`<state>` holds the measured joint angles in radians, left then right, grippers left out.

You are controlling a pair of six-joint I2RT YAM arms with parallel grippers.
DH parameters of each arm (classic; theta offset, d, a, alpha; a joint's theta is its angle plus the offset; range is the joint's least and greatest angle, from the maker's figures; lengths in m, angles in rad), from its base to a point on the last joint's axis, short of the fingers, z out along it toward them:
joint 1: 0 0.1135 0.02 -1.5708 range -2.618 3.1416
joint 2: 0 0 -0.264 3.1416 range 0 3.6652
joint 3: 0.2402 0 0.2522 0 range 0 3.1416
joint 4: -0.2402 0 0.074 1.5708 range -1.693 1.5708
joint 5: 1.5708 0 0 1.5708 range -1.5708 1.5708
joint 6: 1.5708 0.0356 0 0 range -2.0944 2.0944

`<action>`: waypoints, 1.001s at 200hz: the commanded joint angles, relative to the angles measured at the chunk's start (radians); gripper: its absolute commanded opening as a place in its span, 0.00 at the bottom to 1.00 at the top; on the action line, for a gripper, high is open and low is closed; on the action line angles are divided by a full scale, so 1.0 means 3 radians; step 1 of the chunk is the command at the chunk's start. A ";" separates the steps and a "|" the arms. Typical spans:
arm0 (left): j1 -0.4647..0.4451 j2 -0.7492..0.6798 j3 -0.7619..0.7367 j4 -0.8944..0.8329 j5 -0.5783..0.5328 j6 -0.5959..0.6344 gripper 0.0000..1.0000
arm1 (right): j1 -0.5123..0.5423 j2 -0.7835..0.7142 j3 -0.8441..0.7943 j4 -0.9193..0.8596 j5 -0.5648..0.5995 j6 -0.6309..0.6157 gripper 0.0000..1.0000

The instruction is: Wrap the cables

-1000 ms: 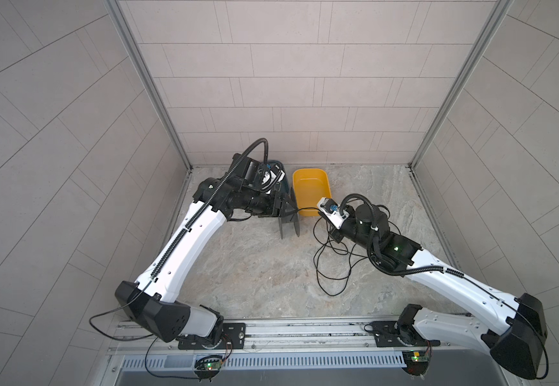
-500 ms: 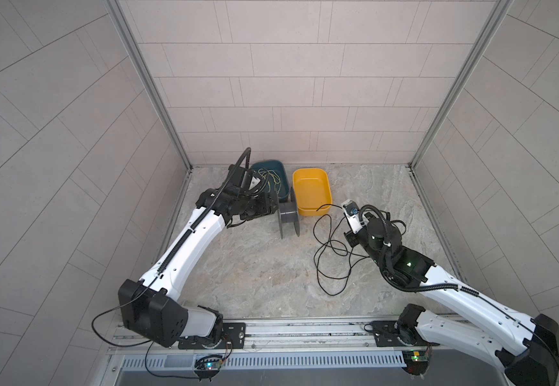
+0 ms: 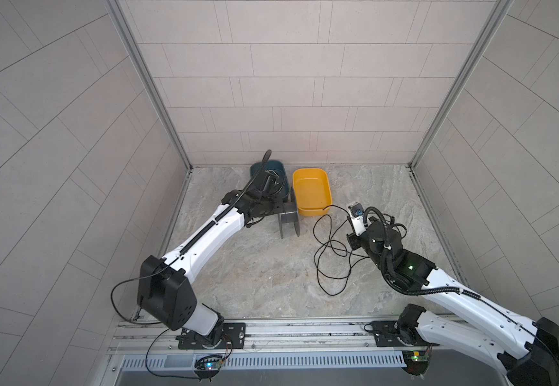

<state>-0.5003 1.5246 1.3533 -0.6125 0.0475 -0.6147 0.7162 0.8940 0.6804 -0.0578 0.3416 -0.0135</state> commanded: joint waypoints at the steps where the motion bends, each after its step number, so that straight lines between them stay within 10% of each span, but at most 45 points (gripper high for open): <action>1: -0.0049 0.0170 0.0087 0.0028 -0.0265 0.0006 0.48 | 0.0001 0.0005 0.0073 -0.0043 0.0015 0.0098 0.00; 125: -0.0071 0.0428 0.0306 -0.0405 -0.0344 0.0911 0.01 | 0.0003 0.0105 0.0249 -0.0239 -0.0064 0.0160 0.00; 200: -0.0071 0.0594 0.0497 -0.0874 -0.0019 0.1455 0.00 | 0.0001 0.0169 0.0154 0.0006 -0.0065 -0.0084 0.00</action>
<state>-0.5194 1.6989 1.4883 -0.8120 -0.0109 -0.2474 0.7162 0.9417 0.7441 -0.1101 0.3153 -0.0044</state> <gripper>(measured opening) 0.061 0.048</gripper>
